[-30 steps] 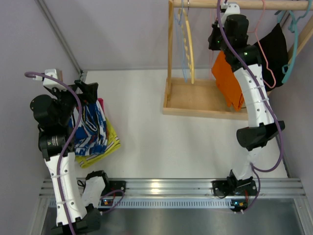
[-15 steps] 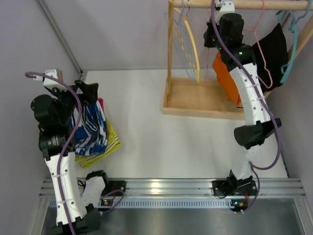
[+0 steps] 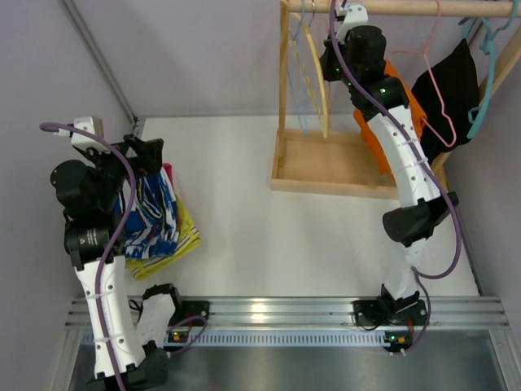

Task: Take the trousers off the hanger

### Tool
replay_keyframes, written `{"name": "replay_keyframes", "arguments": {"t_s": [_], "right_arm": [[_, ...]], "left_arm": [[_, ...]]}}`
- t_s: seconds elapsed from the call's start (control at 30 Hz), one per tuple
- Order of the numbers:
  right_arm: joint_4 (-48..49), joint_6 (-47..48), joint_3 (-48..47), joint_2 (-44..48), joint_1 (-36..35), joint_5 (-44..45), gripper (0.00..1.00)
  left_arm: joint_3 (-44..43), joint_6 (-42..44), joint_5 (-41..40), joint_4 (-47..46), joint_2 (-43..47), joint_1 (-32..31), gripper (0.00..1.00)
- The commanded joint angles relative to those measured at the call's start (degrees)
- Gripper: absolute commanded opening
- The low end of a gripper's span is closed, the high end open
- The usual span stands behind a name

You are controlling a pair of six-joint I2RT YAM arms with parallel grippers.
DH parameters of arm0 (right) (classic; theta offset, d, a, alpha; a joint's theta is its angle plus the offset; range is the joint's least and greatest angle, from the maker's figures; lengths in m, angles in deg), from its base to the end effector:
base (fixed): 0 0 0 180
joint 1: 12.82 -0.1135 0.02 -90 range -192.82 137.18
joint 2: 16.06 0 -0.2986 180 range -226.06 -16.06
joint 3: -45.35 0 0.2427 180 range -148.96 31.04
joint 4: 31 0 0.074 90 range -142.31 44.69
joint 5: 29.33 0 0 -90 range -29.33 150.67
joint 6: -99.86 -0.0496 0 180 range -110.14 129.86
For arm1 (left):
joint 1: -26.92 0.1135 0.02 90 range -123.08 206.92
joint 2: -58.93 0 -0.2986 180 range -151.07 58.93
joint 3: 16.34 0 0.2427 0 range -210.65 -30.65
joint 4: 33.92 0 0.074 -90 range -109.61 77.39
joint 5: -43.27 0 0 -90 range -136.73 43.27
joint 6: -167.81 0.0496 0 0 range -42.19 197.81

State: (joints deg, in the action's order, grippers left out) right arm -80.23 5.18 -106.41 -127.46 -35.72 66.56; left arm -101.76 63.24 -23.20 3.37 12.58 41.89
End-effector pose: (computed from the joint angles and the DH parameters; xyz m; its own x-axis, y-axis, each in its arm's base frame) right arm 0.4034 0.1649 0.5297 -0.1655 0.0182 -0.9860 -0.2811 0.9575 0.0648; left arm 0.1227 0.0123 0.4862 -0.0084 -0.2410 -0.9705 0.1514 0.9590 -0.2394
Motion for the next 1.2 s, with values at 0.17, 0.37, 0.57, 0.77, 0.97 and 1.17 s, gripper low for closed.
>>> {"name": "replay_keyframes", "arguments": {"t_s": [0.17, 0.37, 0.57, 0.77, 0.97, 1.17], "right_arm": [[2.31, 0.21, -2.21, -2.42, -2.77, -1.67, 0.01], [0.99, -2.69, -2.21, -2.69, -2.33, -0.97, 0.09], [-0.15, -3.40, -0.98, -1.72, -1.89, -1.58, 0.57], [2.13, -4.10, 0.69, 2.49, -1.89, -3.78, 0.60], [2.31, -4.36, 4.20, 9.42, -1.89, -4.57, 0.62], [2.05, -5.77, 9.47, 15.23, -1.80, -8.78, 0.67]], "left_arm": [[0.18, 0.24, 0.20, -3.47, 1.26, 0.16, 0.99], [-0.17, -0.02, 0.29, -3.47, 1.17, 0.16, 0.99], [-0.17, -0.20, 0.29, -3.47, 1.43, 0.16, 0.99], [-0.43, -0.81, 0.99, -3.56, 1.17, 0.16, 0.99], [-0.43, -0.90, 1.52, -3.56, 1.00, 0.16, 0.99], [-0.52, -2.13, 1.96, -3.56, 0.56, 0.16, 0.99]]}}
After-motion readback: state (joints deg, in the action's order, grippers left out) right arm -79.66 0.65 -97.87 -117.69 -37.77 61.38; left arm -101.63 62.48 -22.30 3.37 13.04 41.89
